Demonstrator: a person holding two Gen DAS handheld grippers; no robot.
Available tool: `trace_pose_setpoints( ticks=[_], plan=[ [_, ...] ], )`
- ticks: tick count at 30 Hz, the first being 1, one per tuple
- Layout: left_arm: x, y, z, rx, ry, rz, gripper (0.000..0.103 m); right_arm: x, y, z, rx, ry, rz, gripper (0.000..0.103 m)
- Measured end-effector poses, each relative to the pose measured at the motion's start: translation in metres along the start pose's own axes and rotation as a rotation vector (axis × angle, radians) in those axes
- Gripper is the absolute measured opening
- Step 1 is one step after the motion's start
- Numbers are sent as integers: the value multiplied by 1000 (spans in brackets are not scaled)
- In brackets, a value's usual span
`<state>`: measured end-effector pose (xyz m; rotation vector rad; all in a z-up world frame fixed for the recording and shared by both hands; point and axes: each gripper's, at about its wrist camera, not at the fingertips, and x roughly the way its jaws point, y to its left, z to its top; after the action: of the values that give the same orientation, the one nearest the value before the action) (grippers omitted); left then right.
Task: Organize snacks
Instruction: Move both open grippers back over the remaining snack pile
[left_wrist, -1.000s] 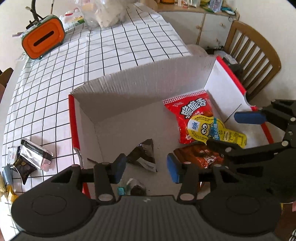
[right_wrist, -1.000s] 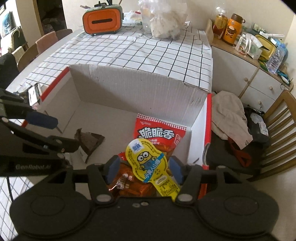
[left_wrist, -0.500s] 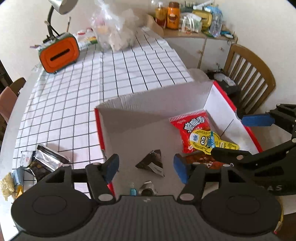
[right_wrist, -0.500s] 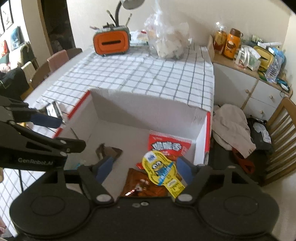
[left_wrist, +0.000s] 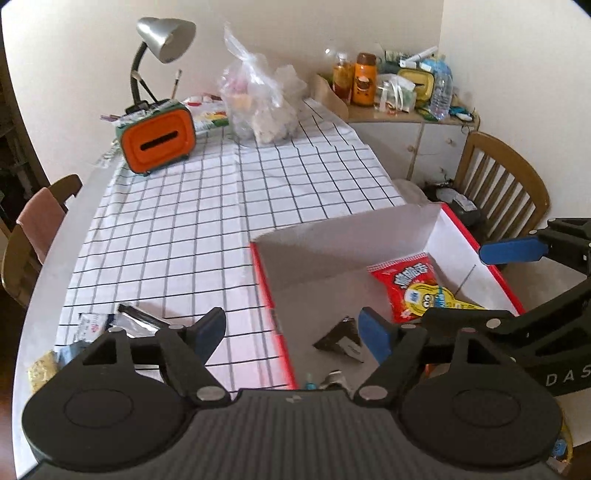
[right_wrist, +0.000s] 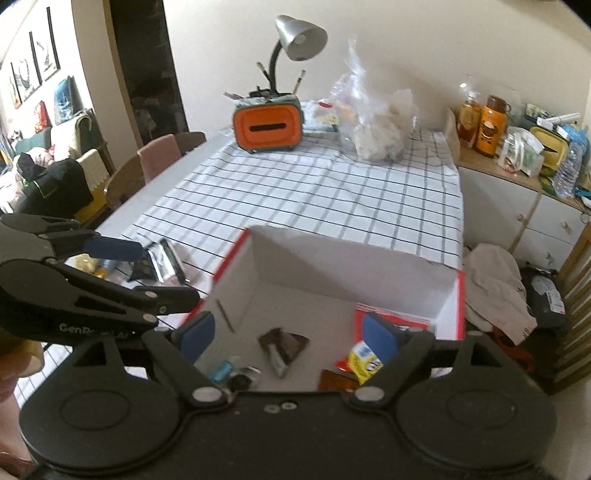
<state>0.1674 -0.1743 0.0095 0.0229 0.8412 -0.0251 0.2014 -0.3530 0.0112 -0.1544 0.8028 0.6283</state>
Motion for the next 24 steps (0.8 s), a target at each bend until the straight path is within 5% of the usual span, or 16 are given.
trace_pose_setpoints(
  ticks=[10,24],
  plan=[
    [-20,64,-19,-24,-76,3,85,13,51,11,54,-57,21,100],
    [-18,165,-52,-43,-51,23,85,62,135,27,92,-48,38,102]
  ],
)
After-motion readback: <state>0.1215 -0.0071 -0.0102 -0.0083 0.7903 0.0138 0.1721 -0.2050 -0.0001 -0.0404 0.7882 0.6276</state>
